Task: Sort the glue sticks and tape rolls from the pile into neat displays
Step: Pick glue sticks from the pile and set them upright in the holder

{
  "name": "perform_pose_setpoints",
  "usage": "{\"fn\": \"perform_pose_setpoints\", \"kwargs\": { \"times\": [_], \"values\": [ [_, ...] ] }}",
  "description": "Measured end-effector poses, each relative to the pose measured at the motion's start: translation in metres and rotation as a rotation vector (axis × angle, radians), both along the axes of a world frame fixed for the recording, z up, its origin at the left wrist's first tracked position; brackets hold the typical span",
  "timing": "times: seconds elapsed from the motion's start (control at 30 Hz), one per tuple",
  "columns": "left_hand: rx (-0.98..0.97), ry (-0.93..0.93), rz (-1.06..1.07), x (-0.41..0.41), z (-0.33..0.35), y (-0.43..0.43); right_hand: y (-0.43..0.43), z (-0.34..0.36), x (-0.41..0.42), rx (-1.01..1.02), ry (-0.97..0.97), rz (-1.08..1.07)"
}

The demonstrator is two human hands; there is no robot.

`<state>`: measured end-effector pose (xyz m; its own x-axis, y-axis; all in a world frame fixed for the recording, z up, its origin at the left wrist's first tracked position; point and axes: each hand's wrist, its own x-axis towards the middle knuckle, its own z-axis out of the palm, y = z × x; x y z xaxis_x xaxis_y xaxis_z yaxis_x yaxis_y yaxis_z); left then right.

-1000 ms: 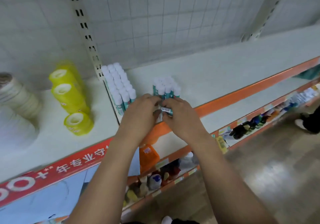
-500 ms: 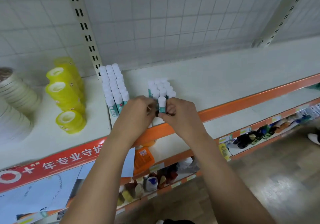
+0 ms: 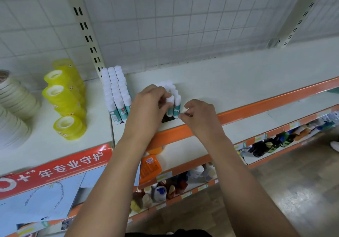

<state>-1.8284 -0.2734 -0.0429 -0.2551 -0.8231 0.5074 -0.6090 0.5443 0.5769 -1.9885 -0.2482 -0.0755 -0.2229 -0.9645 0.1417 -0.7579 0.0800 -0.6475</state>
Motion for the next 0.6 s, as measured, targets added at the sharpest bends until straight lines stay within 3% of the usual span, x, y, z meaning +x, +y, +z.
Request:
{"fn": "perform_pose_setpoints", "kwargs": {
  "times": [0.6],
  "values": [
    [-0.016,-0.009,0.123,-0.003,-0.011,0.001,-0.011,-0.017,0.018,-0.054,0.057,0.047]
  ]
}}
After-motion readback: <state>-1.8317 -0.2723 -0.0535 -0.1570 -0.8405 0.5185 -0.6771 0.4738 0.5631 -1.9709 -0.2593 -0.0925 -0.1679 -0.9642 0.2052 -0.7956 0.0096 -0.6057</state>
